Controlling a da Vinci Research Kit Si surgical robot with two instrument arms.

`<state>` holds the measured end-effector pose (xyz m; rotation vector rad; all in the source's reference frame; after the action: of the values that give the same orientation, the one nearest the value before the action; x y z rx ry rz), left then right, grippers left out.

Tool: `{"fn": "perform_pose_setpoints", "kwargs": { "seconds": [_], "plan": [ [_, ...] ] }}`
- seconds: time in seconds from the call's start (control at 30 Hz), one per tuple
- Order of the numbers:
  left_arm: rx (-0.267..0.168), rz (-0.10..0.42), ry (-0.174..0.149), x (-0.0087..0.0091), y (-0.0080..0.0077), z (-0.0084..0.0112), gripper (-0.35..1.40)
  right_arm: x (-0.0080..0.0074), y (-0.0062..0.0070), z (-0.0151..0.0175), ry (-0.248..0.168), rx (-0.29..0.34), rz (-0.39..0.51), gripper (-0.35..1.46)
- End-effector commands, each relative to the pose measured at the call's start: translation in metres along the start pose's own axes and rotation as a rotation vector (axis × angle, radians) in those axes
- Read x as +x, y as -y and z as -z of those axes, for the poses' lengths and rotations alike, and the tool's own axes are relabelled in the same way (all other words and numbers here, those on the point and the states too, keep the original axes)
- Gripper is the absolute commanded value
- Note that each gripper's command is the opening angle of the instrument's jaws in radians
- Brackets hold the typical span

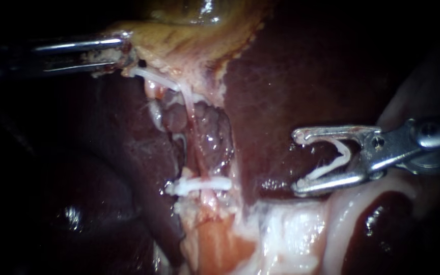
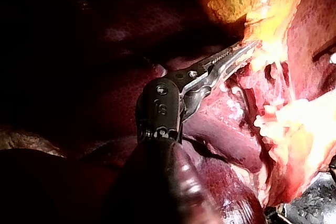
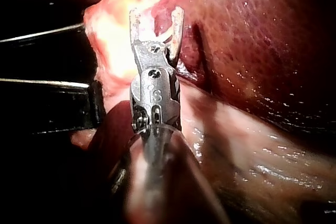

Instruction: Clipping second clip right tube

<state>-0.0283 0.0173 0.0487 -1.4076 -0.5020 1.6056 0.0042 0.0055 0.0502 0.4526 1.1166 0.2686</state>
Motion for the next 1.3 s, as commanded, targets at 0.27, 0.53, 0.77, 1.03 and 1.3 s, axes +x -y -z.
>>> {"fn": "perform_pose_setpoints", "kwargs": {
  "seconds": [0.27,0.53,0.77,1.03,1.3],
  "plan": [
    [0.003,-0.003,-0.002,-0.0005,0.0000,-0.0005,-0.35,0.0009,-0.0005,-0.0032,0.001,-0.003,-0.028,0.50],
    [0.005,-0.005,-0.004,-0.0009,-0.0002,-0.0006,-0.35,0.0003,-0.0011,-0.0081,0.005,0.013,-0.088,0.50],
    [0.006,-0.006,-0.004,-0.0010,-0.0002,-0.0007,-0.35,-0.0001,-0.0014,-0.0125,0.011,0.039,-0.122,0.50],
    [0.006,-0.006,-0.004,-0.0010,-0.0002,-0.0008,-0.35,0.0001,-0.0014,-0.0163,0.021,0.089,-0.164,0.49],
    [0.007,-0.006,-0.005,-0.0010,-0.0003,-0.0008,-0.35,0.0006,-0.0010,-0.0179,-0.001,0.160,-0.219,0.49]
  ]
}}
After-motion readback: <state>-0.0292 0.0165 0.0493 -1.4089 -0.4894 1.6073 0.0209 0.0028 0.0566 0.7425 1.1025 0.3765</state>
